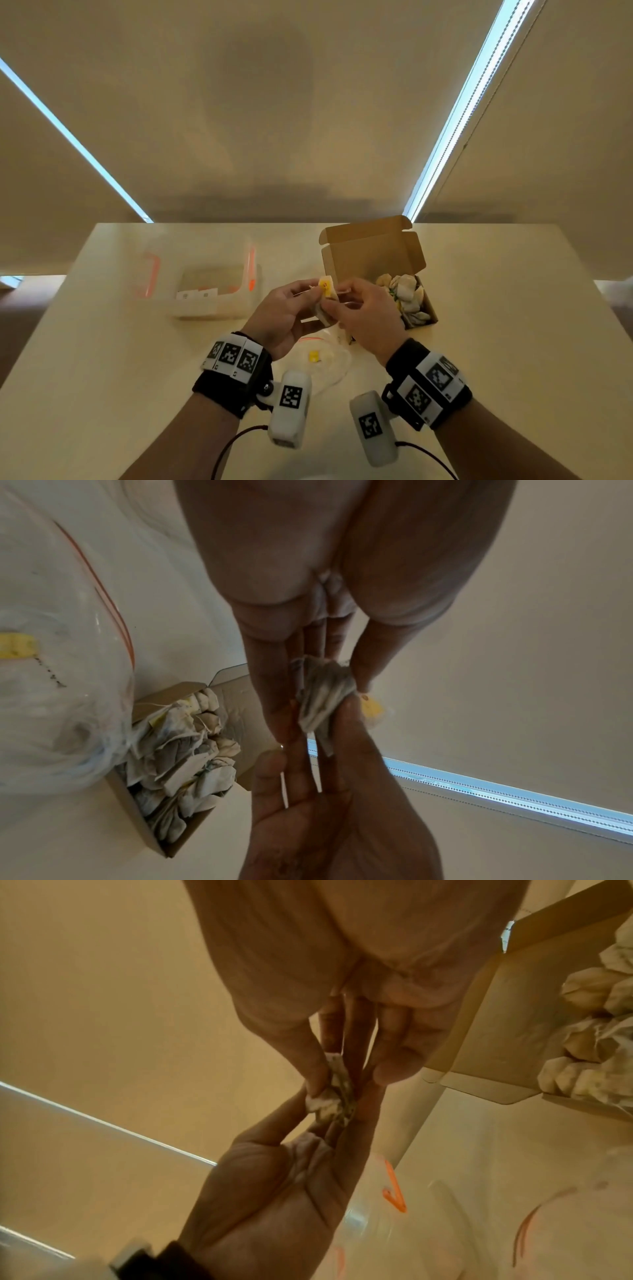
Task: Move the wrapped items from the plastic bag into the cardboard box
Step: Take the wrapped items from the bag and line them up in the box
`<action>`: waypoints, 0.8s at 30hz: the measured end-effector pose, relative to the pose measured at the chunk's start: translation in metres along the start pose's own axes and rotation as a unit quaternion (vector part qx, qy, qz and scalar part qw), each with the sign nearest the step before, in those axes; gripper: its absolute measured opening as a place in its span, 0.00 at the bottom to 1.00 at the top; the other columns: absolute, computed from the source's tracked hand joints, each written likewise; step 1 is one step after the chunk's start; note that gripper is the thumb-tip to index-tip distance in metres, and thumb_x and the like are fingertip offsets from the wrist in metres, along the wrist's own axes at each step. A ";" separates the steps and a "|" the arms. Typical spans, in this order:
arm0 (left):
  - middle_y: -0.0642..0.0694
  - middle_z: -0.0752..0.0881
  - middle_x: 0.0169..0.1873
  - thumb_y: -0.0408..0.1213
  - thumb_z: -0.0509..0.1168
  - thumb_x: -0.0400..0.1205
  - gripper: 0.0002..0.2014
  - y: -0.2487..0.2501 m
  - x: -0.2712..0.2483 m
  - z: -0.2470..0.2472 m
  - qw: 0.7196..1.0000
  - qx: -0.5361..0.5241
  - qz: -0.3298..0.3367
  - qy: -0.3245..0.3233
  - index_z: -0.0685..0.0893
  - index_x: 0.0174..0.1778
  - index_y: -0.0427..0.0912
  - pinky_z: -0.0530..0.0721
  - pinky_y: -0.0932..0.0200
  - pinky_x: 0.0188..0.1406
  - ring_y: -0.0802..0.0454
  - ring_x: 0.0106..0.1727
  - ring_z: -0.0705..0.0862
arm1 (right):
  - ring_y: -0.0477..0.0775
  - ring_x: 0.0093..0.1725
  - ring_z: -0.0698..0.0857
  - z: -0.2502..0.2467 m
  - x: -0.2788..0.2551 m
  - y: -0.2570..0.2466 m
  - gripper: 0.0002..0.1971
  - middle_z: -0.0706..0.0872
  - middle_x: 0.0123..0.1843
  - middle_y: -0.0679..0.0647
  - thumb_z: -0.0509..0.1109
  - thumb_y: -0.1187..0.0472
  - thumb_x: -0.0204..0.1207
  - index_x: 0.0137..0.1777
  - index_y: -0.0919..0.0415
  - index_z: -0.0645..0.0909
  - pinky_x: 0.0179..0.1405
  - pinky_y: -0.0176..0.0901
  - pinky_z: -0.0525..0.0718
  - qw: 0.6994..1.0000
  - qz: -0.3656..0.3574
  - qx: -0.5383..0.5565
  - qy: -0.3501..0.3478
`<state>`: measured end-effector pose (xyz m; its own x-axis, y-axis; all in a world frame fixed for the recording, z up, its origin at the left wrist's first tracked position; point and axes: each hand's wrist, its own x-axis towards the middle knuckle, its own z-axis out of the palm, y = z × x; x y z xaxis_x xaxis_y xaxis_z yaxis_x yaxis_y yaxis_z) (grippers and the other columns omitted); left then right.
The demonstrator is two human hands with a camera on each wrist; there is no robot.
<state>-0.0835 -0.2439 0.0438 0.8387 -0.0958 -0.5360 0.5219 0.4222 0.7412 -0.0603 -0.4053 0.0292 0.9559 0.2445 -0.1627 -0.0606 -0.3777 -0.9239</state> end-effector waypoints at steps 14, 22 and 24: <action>0.48 0.81 0.33 0.43 0.72 0.80 0.09 -0.001 0.009 0.016 0.977 0.185 0.063 0.084 0.88 0.45 0.39 0.68 0.62 0.21 0.55 0.24 0.70 | 0.57 0.46 0.90 -0.022 -0.002 0.010 0.07 0.93 0.46 0.55 0.77 0.62 0.76 0.52 0.55 0.86 0.45 0.48 0.87 0.982 0.077 0.171 -0.013; 0.47 0.83 0.31 0.35 0.73 0.80 0.02 -0.007 0.019 0.035 0.948 0.289 0.113 0.065 0.89 0.42 0.42 0.70 0.68 0.19 0.61 0.18 0.72 | 0.64 0.54 0.89 -0.035 -0.002 0.028 0.08 0.92 0.49 0.58 0.75 0.60 0.77 0.56 0.58 0.87 0.52 0.61 0.90 0.974 0.106 0.197 0.028; 0.43 0.82 0.34 0.38 0.71 0.81 0.04 -0.010 0.022 0.034 0.964 0.248 0.049 0.078 0.88 0.45 0.41 0.66 0.63 0.20 0.55 0.21 0.70 | 0.61 0.49 0.89 -0.050 0.009 0.043 0.07 0.91 0.49 0.58 0.76 0.60 0.77 0.54 0.59 0.88 0.42 0.53 0.90 0.970 0.109 0.190 0.104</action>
<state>-0.0651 -0.2807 0.0380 0.8748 0.0753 -0.4786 0.4832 -0.0653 0.8731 -0.0403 -0.4646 0.0052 0.9432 -0.0038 -0.3321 -0.3321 -0.0343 -0.9426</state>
